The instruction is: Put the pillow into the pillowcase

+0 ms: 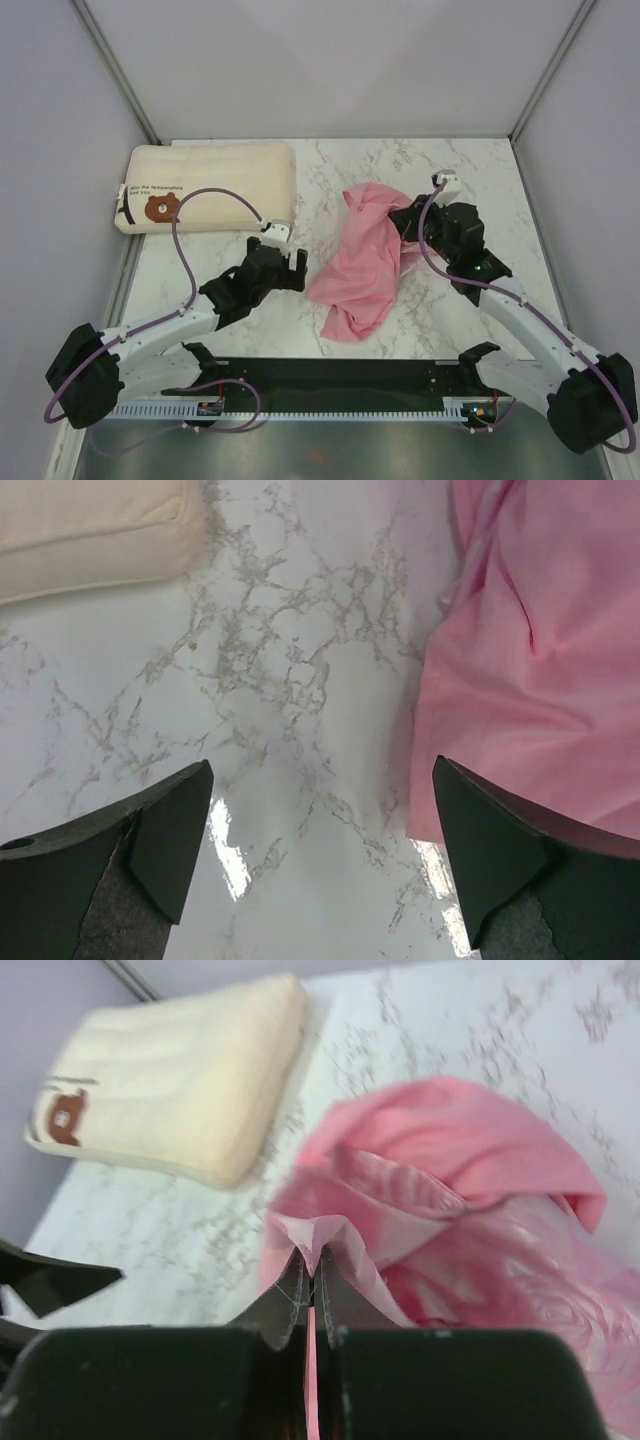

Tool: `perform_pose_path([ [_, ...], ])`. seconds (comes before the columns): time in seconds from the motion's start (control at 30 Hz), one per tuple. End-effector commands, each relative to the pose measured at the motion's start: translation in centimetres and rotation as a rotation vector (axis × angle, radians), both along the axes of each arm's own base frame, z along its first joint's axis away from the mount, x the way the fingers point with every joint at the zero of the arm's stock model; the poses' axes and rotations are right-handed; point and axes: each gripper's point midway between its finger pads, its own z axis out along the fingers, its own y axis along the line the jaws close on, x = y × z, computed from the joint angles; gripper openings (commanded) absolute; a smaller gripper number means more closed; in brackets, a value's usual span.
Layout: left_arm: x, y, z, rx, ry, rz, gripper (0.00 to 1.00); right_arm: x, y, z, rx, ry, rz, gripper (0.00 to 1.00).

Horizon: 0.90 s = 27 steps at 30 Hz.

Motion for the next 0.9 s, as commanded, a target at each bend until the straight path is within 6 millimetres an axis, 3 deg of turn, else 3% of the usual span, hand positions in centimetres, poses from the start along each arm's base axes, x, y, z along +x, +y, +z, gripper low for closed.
perform_pose_path([
  [0.0,-0.4,-3.2,3.1,-0.119,-0.106,-0.181,0.98,-2.3,0.8,8.3,0.076,-0.102,0.084,0.00],
  [0.03,-1.4,-4.4,3.0,-0.152,-0.093,-0.268,0.98,-3.2,0.6,8.1,0.067,-0.061,0.093,0.00],
  [0.07,-2.0,-5.0,3.5,-0.172,-0.107,-0.318,0.98,-3.9,0.4,10.6,0.089,-0.098,0.096,0.00],
  [0.13,-3.3,-6.8,4.3,-0.230,-0.119,-0.430,0.98,-4.5,-0.4,12.6,0.093,-0.096,0.066,0.00],
  [0.27,-6.2,-9.9,5.1,-0.246,-0.144,-0.620,0.98,-4.4,-2.2,14.4,0.074,-0.081,-0.032,0.00],
  [0.4,-9.6,-12.6,4.9,-0.200,-0.167,-0.750,0.98,-3.3,-3.3,14.0,0.043,-0.043,-0.114,0.00],
  [0.5,-10.7,-13.9,4.9,-0.140,-0.206,-0.790,0.96,-2.5,-4.0,13.2,0.015,-0.018,-0.173,0.00],
  [0.6,-13.5,-16.3,3.5,-0.040,-0.219,-0.868,0.94,-1.9,-4.2,13.1,0.010,-0.008,-0.197,0.00],
  [0.7,-13.6,-17.7,1.5,0.105,-0.236,-0.850,0.93,-1.6,-3.9,13.0,0.010,0.001,-0.189,0.00],
  [0.73,-13.1,-18.4,1.7,0.119,-0.242,-0.822,0.93,-1.6,-3.9,12.9,0.009,0.004,-0.189,0.00],
  [0.77,-12.7,-18.7,-0.6,0.184,-0.200,-0.811,0.93,-1.6,-3.9,13.0,0.010,0.001,-0.189,0.00],
  [0.83,-12.5,-19.4,-1.7,0.241,-0.169,-0.811,0.91,-1.7,-4.0,12.9,0.009,0.000,-0.195,0.00],
  [0.87,-12.4,-19.4,-3.6,0.295,-0.137,-0.807,0.91,-1.8,-4.1,13.0,0.011,-0.004,-0.196,0.00],
])
